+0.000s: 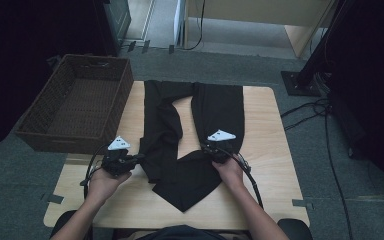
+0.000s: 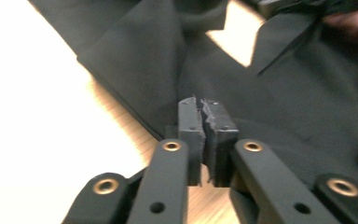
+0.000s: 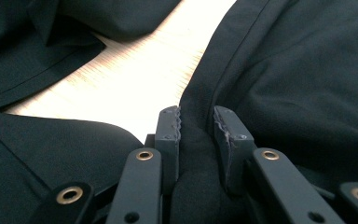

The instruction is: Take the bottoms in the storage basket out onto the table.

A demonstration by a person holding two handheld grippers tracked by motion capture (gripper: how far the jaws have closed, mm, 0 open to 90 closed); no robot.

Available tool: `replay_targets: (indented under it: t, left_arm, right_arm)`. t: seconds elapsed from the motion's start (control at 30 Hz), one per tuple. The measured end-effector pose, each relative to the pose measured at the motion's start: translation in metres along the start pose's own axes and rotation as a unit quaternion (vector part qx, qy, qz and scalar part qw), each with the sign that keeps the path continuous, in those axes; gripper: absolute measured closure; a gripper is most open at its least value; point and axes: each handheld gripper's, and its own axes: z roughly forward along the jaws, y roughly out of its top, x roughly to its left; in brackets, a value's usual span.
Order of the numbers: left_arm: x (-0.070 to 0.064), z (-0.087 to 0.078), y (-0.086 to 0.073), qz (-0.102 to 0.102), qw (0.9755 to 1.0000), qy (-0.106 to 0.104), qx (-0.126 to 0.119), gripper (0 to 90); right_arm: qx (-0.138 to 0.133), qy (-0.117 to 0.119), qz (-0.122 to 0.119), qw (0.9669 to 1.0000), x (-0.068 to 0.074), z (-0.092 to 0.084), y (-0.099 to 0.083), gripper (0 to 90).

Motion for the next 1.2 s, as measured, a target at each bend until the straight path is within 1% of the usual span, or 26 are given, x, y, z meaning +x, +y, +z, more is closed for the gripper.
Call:
replay_targets:
  t: [0.07, 0.1, 0.2, 0.27, 0.33, 0.4, 0.43, 0.5, 0.6, 0.67, 0.7, 0.77, 0.8, 0.83, 0.97, 1.0, 1.07, 1.1, 1.2]
  left_arm:
    - [0.003, 0.000, 0.003, -0.006, 1.0000, 0.002, -0.002, 76.6]
    - [0.004, -0.001, 0.005, -0.004, 1.0000, 0.005, -0.005, 74.4]
    - [0.002, -0.002, 0.015, -0.001, 0.9999, 0.001, -0.012, 70.7]
    - [0.000, 0.002, 0.022, 0.004, 0.9999, -0.007, -0.014, 68.5]
    - [-0.003, 0.009, 0.028, 0.010, 0.9998, -0.013, -0.014, 66.7]
    - [-0.005, 0.017, 0.034, 0.013, 0.9996, -0.022, -0.013, 66.1]
    - [-0.007, 0.021, 0.036, 0.015, 0.9995, -0.026, -0.012, 65.8]
    - [-0.010, 0.028, 0.040, 0.020, 0.9992, -0.032, -0.011, 65.7]
    - [-0.016, 0.039, 0.046, 0.023, 0.9989, -0.040, -0.011, 65.5]
    - [-0.018, 0.046, 0.050, 0.028, 0.9988, -0.040, -0.010, 64.8]
    - [-0.019, 0.050, 0.052, 0.027, 0.9988, -0.039, -0.009, 64.2]
    - [-0.018, 0.056, 0.058, 0.032, 0.9988, -0.036, -0.006, 63.7]
    - [-0.018, 0.059, 0.061, 0.034, 0.9989, -0.032, -0.002, 62.7]
    - [-0.016, 0.062, 0.064, 0.035, 0.9990, -0.028, -0.001, 62.0]
    - [-0.006, 0.076, 0.074, 0.023, 0.9996, -0.017, -0.001, 58.1]
    - [-0.003, 0.079, 0.077, 0.020, 0.9997, -0.012, 0.000, 57.4]
    - [0.004, 0.087, 0.082, 0.014, 0.9999, -0.008, 0.004, 55.3]
    - [0.007, 0.091, 0.084, 0.012, 0.9999, -0.002, 0.006, 54.1]
    - [0.015, 0.105, 0.088, 0.024, 0.9995, 0.012, 0.014, 53.1]
  right_arm:
    - [-0.001, -0.001, 0.000, 1.0000, 0.000, 0.000, 0.000, 75.3]
    - [-0.002, -0.001, -0.002, 1.0000, -0.001, 0.000, 0.000, 76.0]
    - [-0.002, 0.000, 0.000, 1.0000, -0.001, 0.000, 0.000, 81.2]
    - [-0.001, 0.003, 0.003, 1.0000, 0.000, -0.001, -0.001, 84.3]
    - [0.000, 0.013, 0.014, 0.9998, 0.000, -0.001, -0.001, 86.0]
    - [0.011, 0.031, 0.038, 0.9988, 0.000, -0.003, 0.000, 87.0]
    - [0.015, 0.040, 0.043, 0.9981, 0.001, -0.004, 0.000, 87.2]
    - [0.021, 0.047, 0.038, 0.9979, 0.006, -0.006, 0.001, 87.4]
    - [0.019, 0.064, 0.040, 0.9970, 0.014, -0.006, 0.003, 87.7]
    - [0.023, 0.071, 0.032, 0.9967, 0.022, -0.004, 0.004, 87.7]
    - [0.026, 0.074, 0.026, 0.9966, 0.025, -0.003, 0.004, 87.7]
    - [0.034, 0.079, 0.015, 0.9962, 0.032, -0.003, 0.004, 87.8]
    - [0.036, 0.082, 0.007, 0.9960, 0.035, -0.004, 0.003, 87.9]
    - [0.035, 0.085, 0.004, 0.9957, 0.039, -0.004, 0.003, 87.9]
    - [0.039, 0.094, -0.008, 0.9948, 0.047, -0.010, -0.002, 87.9]
    - [0.039, 0.095, -0.007, 0.9947, 0.048, -0.011, -0.003, 87.9]
    - [0.040, 0.096, -0.006, 0.9945, 0.050, -0.014, -0.005, 87.9]
    - [0.040, 0.098, -0.006, 0.9944, 0.050, -0.015, -0.006, 87.9]
    - [0.041, 0.099, -0.006, 0.9942, 0.052, -0.018, -0.008, 87.9]
